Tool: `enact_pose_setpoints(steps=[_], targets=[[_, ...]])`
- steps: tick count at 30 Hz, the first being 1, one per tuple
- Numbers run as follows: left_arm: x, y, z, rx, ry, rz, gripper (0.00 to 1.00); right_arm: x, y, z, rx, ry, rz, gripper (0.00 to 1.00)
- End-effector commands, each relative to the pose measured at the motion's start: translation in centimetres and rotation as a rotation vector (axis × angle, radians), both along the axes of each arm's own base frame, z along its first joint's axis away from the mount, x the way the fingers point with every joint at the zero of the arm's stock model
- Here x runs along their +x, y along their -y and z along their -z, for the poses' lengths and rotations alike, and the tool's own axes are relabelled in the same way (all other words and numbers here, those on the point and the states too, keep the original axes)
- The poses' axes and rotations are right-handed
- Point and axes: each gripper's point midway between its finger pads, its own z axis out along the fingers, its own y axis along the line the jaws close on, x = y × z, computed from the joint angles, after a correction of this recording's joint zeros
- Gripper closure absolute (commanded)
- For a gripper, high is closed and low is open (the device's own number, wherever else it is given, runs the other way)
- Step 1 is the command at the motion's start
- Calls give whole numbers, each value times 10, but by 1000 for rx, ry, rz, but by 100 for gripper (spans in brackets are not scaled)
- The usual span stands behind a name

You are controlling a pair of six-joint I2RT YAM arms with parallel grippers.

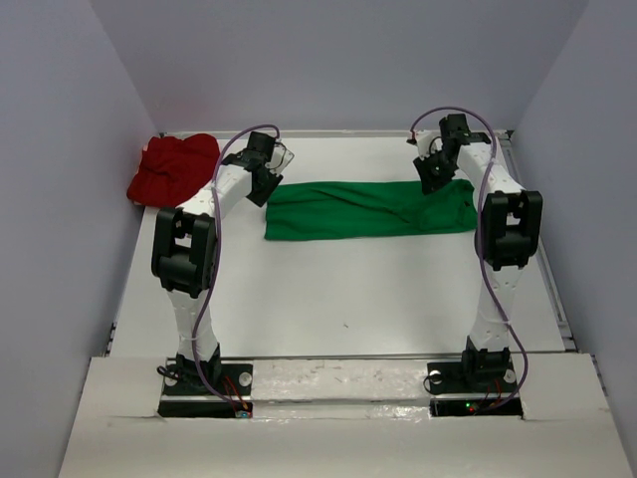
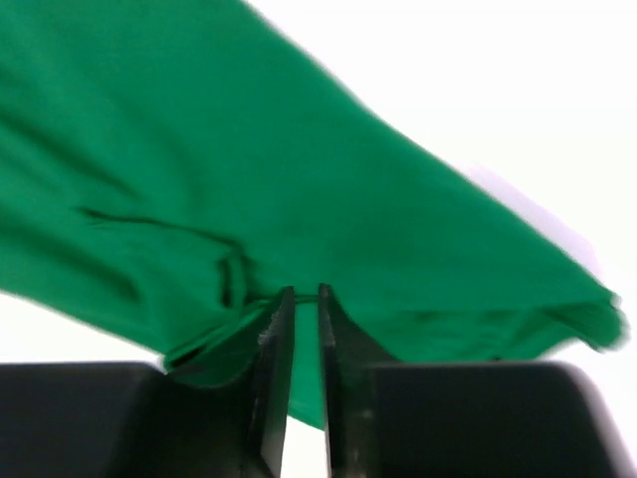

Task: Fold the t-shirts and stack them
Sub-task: Fold the other side of the tshirt into a rectangle

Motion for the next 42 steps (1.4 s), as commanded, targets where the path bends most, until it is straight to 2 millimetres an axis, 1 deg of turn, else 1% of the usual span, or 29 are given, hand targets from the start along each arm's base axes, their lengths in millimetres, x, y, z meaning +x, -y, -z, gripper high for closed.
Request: enact_pose_setpoints(steps=[1,2,3,5,6,8,11,13,17,18,19,20,22,23,26,27,31,32,33,34,35,37,38,39,40,41,42], targets=[[-4,5,-20,-14,29,26,47,30,31,-27,-146,153,153,88],[-4,5,-20,-16,29,27,47,31,37,-29,-169,159,176,91],[-4,5,-20,-16,29,27,47,34,48,-32,-222,179,213,92],[-4,6,-20,-19,27,29,47,36,59,-35,-267,200,268,92],[-4,6,-20,-20,29,29,47,38,70,-37,-316,219,309,88],[-4,7,-20,-24,30,30,47,39,79,-39,-359,237,345,82],[-5,6,-20,-26,29,30,47,37,90,-40,-410,238,386,77],[-5,7,-20,-28,30,32,47,33,96,-41,-442,237,405,76],[-6,8,-20,-33,29,36,47,23,105,-36,-488,217,444,76],[-6,8,-20,-34,30,37,47,21,113,-37,-507,214,471,76],[-6,9,-19,-36,26,36,47,20,113,-36,-507,211,475,76],[-6,9,-19,-36,26,36,47,18,119,-37,-508,208,494,76],[-6,9,-21,-37,29,35,47,15,123,-37,-528,203,510,76],[-6,9,-21,-39,29,38,47,13,129,-37,-536,199,526,76],[-6,10,-19,-45,26,39,47,10,133,-36,-532,191,540,75],[-6,10,-18,-43,23,40,47,9,139,-33,-535,181,550,74],[-5,12,-16,-52,17,42,47,10,143,-21,-532,155,553,72],[-5,13,-16,-53,17,43,47,10,147,-22,-524,155,566,72],[-4,13,-16,-53,17,43,47,13,146,-21,-516,156,566,72],[-5,13,-15,-52,13,42,47,14,143,-14,-500,143,556,72],[-5,13,-15,-52,13,42,47,17,141,-15,-489,148,558,72],[-5,12,-14,-49,10,42,47,20,135,-11,-456,133,541,72],[-5,12,-13,-49,9,40,47,21,133,-4,-449,119,538,72],[-5,12,-13,-47,9,40,47,25,131,-7,-434,125,534,72],[-5,11,-12,-46,7,39,47,25,126,-4,-409,107,524,72],[-5,11,-12,-44,5,39,47,29,124,-3,-394,107,522,72],[-5,12,-11,-43,5,41,47,28,121,0,-381,91,511,72]])
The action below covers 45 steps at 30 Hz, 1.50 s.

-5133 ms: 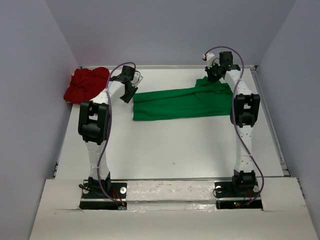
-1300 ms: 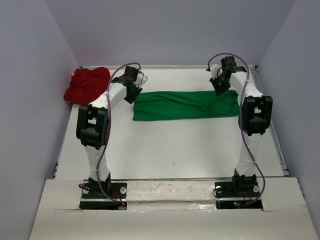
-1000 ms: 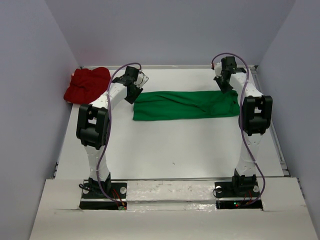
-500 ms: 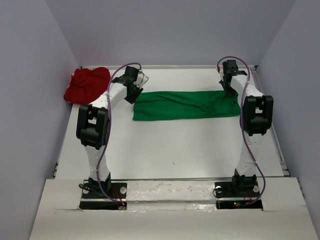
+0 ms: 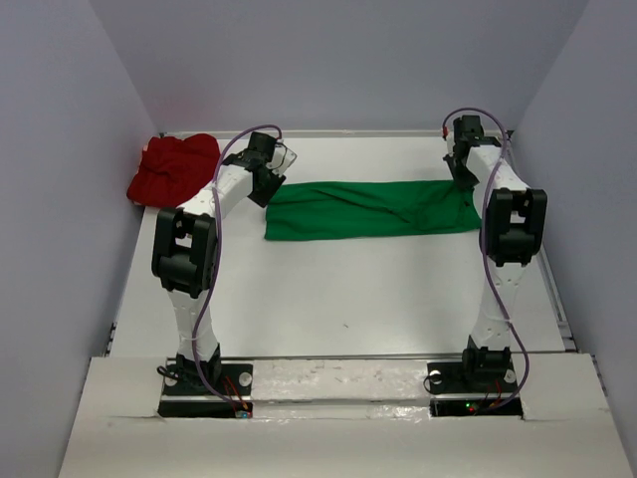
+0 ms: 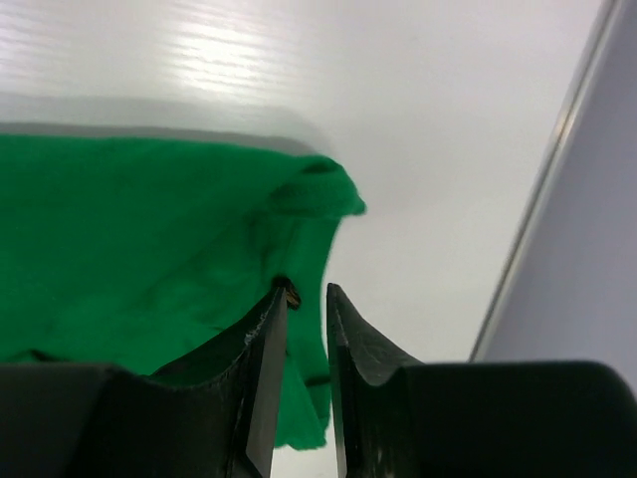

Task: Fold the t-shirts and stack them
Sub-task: Fold the other side of the tshirt into a rectangle

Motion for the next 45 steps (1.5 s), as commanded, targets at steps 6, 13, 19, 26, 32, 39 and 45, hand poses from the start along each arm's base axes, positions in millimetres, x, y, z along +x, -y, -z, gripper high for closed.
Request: enact_pose_setpoints(steps=[6,13,19,26,32,39,45], targets=[[-3,1,-11,1,8,10,47,14,-29,9,167,4,-40,69],[-4,-1,-9,8,10,8,47,11,-25,27,174,-29,-28,69],[-6,-2,-7,15,4,6,47,18,-26,33,177,-27,-29,69],[-5,-2,-4,16,-4,7,47,21,-21,35,153,-28,-22,83],[-5,-1,-6,13,-1,7,47,24,-16,27,123,-12,-19,100],[-6,-2,-9,11,6,7,47,27,-10,14,91,14,-14,100],[-5,-1,-10,8,8,9,47,21,-10,13,83,1,-25,65]])
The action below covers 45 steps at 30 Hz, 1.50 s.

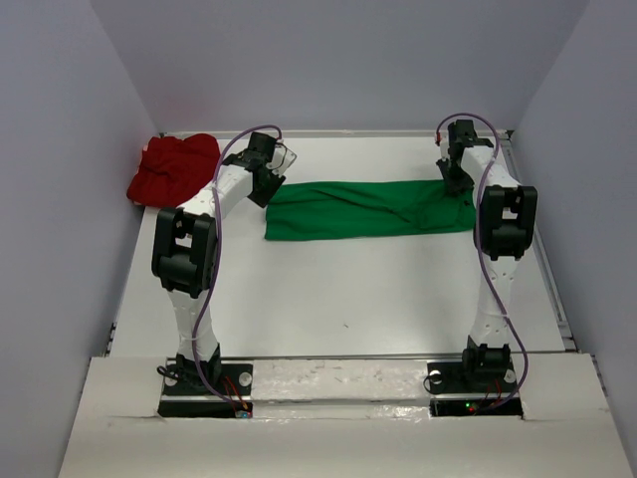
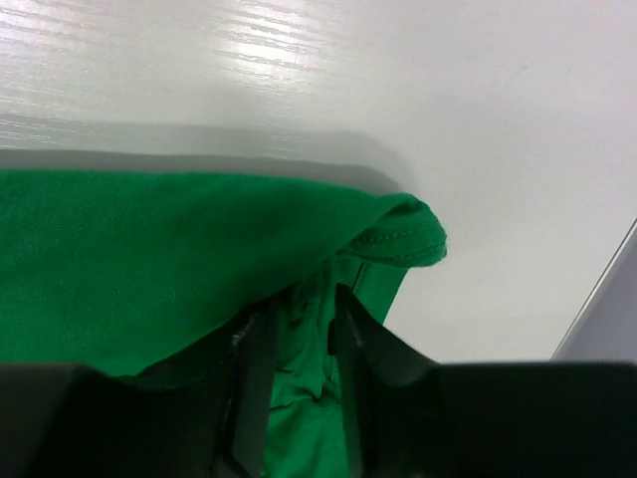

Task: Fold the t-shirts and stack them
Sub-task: Fold the other side of the tshirt into a rectangle

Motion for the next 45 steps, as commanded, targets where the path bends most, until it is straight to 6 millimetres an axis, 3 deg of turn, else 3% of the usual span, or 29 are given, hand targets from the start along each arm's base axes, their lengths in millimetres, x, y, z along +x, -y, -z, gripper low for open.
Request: enact_pose_setpoints(steps=[1,7,12,13,15,21,30,45], targets=[[-5,0,-10,3,9,12,47,8,6,-24,-18,58,8,58],[-6,0,-9,6,6,12,47,6,5,-11,-11,36,9,56],[-8,-2,-8,11,3,13,47,8,5,-7,-10,31,7,84],[-7,-2,-8,11,4,13,47,8,6,-8,-16,33,10,94],[-6,-1,-9,10,6,13,47,9,7,-11,-19,38,8,100],[-7,0,-10,8,5,14,47,11,12,-26,-47,64,14,100],[-7,1,-15,4,17,17,47,22,19,-75,-92,155,17,100],[-8,1,-12,10,8,21,47,34,12,-79,-55,158,1,100]])
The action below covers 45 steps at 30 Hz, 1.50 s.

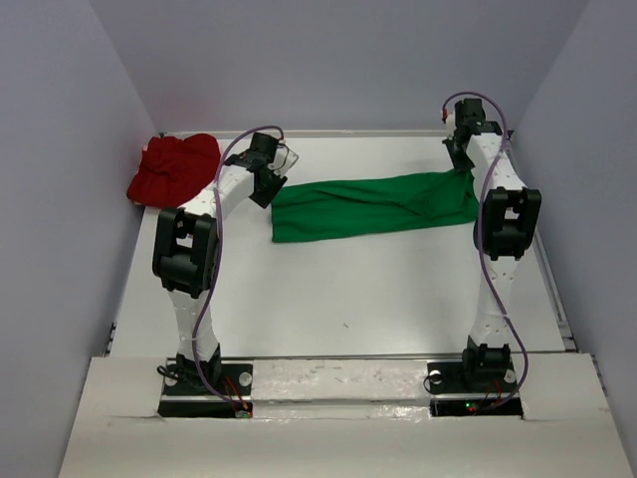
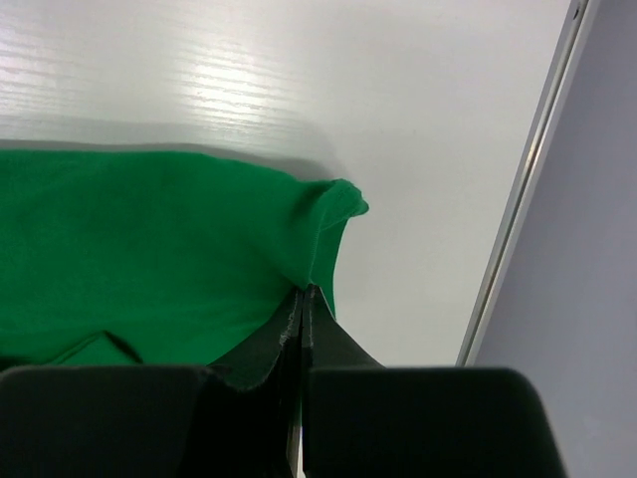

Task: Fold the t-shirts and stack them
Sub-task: Fold the other side of the tshirt into a rectangle

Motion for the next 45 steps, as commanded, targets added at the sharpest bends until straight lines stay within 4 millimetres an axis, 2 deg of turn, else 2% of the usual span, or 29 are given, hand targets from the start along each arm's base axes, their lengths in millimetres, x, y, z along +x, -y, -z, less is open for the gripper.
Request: enact_pose_setpoints(steps=[1,9,18,30,45], targets=[[-7,-1,-12,9,10,15,47,4,3,-14,0,24,3,100],[-7,-1,-13,9,10,15,47,16,3,-28,-2,72,-3,100],[-9,-2,-11,16,5,15,47,28,2,-26,6,93,-4,100],[-8,-3,-10,24,2,15,47,38,4,-11,0,98,1,100],[-8,-3,-5,22,-9,14,47,50,9,-26,-25,159,17,100]])
